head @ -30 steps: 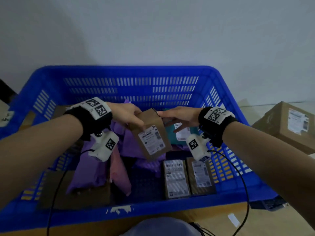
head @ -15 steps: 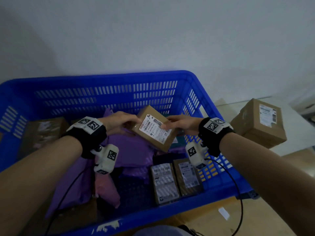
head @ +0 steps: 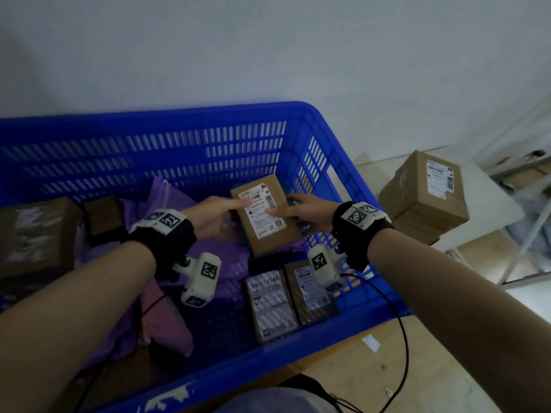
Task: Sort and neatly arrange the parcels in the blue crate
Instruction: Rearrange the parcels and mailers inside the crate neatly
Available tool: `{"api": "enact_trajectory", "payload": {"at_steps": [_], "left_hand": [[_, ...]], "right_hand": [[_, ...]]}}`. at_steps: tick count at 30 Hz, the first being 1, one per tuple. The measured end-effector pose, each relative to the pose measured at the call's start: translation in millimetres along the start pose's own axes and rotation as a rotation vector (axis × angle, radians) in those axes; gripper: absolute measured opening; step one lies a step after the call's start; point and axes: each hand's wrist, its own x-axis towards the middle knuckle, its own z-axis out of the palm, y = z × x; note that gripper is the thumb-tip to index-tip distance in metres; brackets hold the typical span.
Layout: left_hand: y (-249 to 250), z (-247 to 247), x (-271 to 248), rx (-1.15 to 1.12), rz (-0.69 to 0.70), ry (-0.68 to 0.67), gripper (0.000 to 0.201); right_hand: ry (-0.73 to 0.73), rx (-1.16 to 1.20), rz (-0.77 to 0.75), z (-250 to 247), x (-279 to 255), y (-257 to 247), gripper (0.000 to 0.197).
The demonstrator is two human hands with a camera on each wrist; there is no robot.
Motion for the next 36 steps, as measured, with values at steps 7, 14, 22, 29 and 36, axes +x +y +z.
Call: {"api": "enact_trajectory", "payload": {"at_steps": [7,14,22,29,36], "left_hand": [[-16,23,24,-0.020,0.048,0.096,0.042],[-8,37,60,-0.086,0.069,0.212,0.039],[1,45,87,-0.150,0.070,0.168,0.032],[4,39,94,-0.121,0.060,0.169,0.038],[7,14,76,0.202,0.140,0.283,0.040]], "right_hand": [[0.283,0.154,-0.095,6,23,13,0.066],[0.498,-0.132,-0.152,1,58,9,0.054],[0.542,-0.371,-0.166,4,91,12,0.113],[0.583,-0.535,-0.211,7,106,14,0.087],[0.518,-0.572,-0.184,-2,101,9,0.081]]}}
